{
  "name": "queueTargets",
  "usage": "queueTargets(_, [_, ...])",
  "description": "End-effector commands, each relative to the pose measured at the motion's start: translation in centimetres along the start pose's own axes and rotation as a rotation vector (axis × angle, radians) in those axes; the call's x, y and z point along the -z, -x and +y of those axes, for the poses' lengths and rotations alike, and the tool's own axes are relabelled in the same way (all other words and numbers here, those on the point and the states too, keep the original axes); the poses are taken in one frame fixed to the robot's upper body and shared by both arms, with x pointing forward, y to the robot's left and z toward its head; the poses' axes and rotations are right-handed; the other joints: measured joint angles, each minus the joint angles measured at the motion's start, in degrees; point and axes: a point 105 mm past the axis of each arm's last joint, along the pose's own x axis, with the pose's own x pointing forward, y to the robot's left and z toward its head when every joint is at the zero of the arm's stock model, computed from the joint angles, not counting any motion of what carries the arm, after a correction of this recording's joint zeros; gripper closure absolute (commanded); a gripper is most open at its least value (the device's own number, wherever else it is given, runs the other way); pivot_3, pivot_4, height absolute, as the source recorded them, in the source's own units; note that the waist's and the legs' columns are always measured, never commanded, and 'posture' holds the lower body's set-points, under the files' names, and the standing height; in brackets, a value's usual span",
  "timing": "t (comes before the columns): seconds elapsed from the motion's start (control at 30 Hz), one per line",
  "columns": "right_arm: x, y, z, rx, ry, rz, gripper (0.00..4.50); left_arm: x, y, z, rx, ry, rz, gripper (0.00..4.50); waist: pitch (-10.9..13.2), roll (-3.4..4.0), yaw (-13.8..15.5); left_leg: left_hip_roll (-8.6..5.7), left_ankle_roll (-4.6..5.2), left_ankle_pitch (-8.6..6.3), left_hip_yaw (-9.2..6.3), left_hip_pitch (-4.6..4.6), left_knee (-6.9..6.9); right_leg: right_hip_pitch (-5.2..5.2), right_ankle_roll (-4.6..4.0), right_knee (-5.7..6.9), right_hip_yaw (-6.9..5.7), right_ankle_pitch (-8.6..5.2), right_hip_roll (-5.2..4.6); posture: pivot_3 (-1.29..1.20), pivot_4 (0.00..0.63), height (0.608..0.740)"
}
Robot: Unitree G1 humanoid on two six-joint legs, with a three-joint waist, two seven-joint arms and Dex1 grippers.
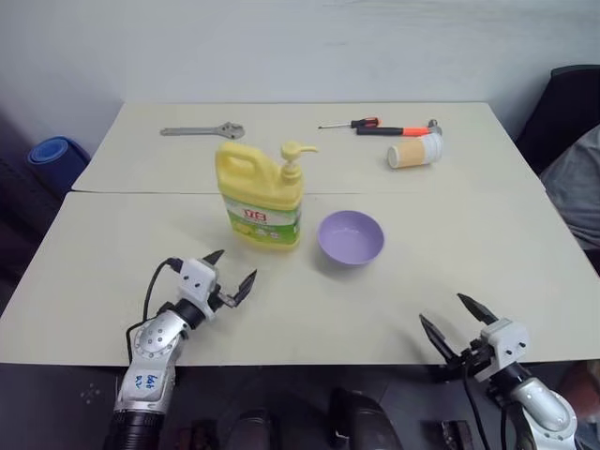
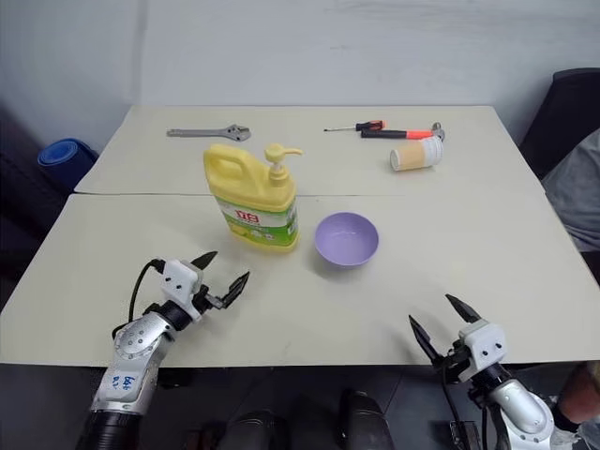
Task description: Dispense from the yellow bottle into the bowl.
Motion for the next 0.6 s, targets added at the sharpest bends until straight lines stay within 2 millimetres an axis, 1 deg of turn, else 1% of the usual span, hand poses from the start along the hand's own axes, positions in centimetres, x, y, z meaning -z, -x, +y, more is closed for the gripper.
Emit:
queueTargets(0.03, [-1.2,0.0,-0.3,0.002,0.031,-0.046,0.03,-0.9,0.1,0.1,0.016,-0.035,-0.036,0.07,0.0,0.0,0.06,0.0,0.0,0.0,0.0,0.0,0.0,0.01,0.0,0.0,0.01,0.0,0.0,0.0,0.15,0.74])
queueTargets(0.1, [-1.6,-0.4,0.0,-0.028,0.02,-0.061,0.03,-1.9,0.3,0.4,0.011,-0.012,-0.092,0.07,0.0,0.0,0.11,-0.02,0.01,0.0,0.0,0.01,0.02,0.01,0.0,-0.04,0.02,0.0,-0.03,0.0,0.15,0.74])
queueTargets(0.13, [-2.5,-1.1,0.3,-0.081,0.017,-0.085,0.03,-2.9,0.9,0.4,0.065,0.04,-0.132,0.07,0.0,0.0,0.07,-0.02,0.01,0.0,0.0,0.01,0.02,0.01,0.0,-0.04,0.03,0.0,-0.04,0.0,0.15,0.74])
queueTargets(0.2, [-4.2,-2.1,1.0,-0.172,0.023,-0.114,0.03,-4.7,2.2,-0.4,0.226,0.129,-0.193,0.07,0.0,-0.01,-0.25,0.0,0.01,0.0,0.0,-0.02,0.03,-0.04,-0.01,0.01,0.04,0.0,-0.05,0.0,0.15,0.74])
queueTargets(0.27, [-6.0,-3.9,2.0,-0.294,0.023,-0.114,0.03,-6.0,3.4,-0.2,0.342,0.142,-0.171,0.07,0.01,0.0,-0.58,0.06,-0.05,0.0,0.03,-0.02,0.04,-0.13,-0.1,0.19,0.1,-0.05,-0.04,0.0,0.15,0.74])
queueTargets(0.3, [-6.5,-4.4,2.2,-0.323,0.021,-0.107,0.03,-6.3,3.8,0.1,0.364,0.139,-0.16,0.07,0.01,0.0,-0.69,0.07,-0.07,0.02,0.03,-0.01,0.04,-0.13,-0.11,0.2,0.1,-0.06,-0.04,0.0,0.15,0.74])
queueTargets(0.33, [-7.1,-5.2,2.9,-0.384,0.019,-0.091,0.03,-6.8,4.1,0.1,0.408,0.14,-0.147,0.07,0.01,0.0,-0.68,0.07,-0.09,0.03,0.02,0.0,0.07,-0.13,-0.13,0.24,0.1,-0.08,-0.03,0.0,0.15,0.74])
queueTargets(0.43, [-7.9,-7.8,4.3,-0.475,0.028,-0.028,0.03,-7.8,4.6,-0.1,0.502,0.118,-0.121,0.07,0.0,0.01,-0.43,0.06,-0.11,0.04,-0.02,0.04,0.08,-0.12,-0.19,0.23,0.06,-0.11,-0.02,0.0,0.15,0.74])
queueTargets(0.5, [-7.9,-9.4,5.1,-0.508,0.034,0.021,0.03,-8.2,4.7,-0.3,0.544,0.082,-0.107,0.07,0.0,0.01,-0.05,0.05,-0.12,0.04,-0.04,-0.01,0.08,-0.14,-0.19,0.3,0.02,-0.11,0.01,0.0,0.15,0.74])
queueTargets(0.57, [-7.5,-11.4,6.2,-0.527,0.016,0.098,0.03,-8.6,4.6,-0.5,0.557,0.076,-0.114,0.07,0.0,0.01,0.13,0.01,-0.11,0.05,-0.06,-0.1,0.08,-0.19,-0.19,0.27,-0.02,-0.11,0.01,0.0,0.15,0.74])
queueTargets(0.6, [-7.6,-12.4,6.8,-0.539,0.022,0.108,0.03,-8.7,4.5,-0.6,0.562,0.072,-0.117,0.07,0.0,0.01,0.09,0.01,-0.11,0.05,-0.05,-0.11,0.09,-0.19,-0.19,0.27,-0.03,-0.11,0.02,0.0,0.15,0.74])
